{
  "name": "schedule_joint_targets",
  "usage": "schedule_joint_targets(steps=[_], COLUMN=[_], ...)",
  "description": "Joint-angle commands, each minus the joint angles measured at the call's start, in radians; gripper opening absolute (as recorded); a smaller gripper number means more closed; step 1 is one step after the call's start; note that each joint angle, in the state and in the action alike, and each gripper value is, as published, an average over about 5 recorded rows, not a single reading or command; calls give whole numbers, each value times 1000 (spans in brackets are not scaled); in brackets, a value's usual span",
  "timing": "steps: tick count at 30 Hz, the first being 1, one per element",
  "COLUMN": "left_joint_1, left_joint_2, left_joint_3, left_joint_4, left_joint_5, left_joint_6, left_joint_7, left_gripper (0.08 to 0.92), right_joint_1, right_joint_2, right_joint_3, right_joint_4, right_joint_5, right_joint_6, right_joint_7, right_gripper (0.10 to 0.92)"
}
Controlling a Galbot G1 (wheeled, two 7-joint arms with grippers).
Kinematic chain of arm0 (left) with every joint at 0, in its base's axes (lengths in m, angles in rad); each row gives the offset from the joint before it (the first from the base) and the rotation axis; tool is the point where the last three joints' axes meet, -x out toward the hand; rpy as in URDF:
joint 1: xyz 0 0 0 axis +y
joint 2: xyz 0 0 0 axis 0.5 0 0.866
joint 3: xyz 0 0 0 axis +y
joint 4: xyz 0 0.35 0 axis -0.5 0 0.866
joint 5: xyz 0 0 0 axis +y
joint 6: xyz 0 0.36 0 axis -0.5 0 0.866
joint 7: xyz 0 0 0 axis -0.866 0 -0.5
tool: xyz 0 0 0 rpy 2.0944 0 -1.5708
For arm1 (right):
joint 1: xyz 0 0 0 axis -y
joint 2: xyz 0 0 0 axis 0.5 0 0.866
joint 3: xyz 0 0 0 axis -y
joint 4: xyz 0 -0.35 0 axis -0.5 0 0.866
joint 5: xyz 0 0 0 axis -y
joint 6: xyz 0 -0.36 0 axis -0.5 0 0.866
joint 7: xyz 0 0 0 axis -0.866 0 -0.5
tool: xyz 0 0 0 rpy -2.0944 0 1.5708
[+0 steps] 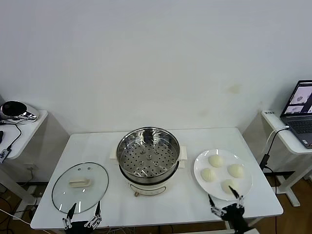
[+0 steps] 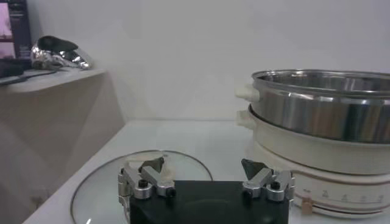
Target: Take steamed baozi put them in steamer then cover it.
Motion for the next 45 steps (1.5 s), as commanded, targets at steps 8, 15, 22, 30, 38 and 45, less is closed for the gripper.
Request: schedule_joint_targets(steps=[8,15,22,30,38,45], left_joint_1=[-55,-67,-68,-69,-64,-63], left_joint_2=[38,33,23,19,19,14], left_joint_3=[2,1,0,-1,-6,-11], left_joint_4=[-17,-4,-12,-21,-30,-26], left_joint_5=[46,67,94,117,130,137], left_joint_6=[157,133,123,124,124,120], left_joint_7=[12,15,14,13,15,15], left_gripper=[823,823,823,823,823,823], right_joint_1=[592,1150,1379,1499,1540,1536], right_joint_2=[-596,-637,-589,-471,-310,-195], right_joint_3=[-224,-756,-1063,-1218,-1297,-1293], right_joint_4=[-200,-398,-554,-692,-833,-958], right_joint_5=[-226,-101,-59,-40,-94,-186], right_joint_6=[-110,-88,-93,-65,-5,31], right_joint_7=[-482,-707,-852,-897,-914,-912], right_gripper=[823,823,823,823,823,823])
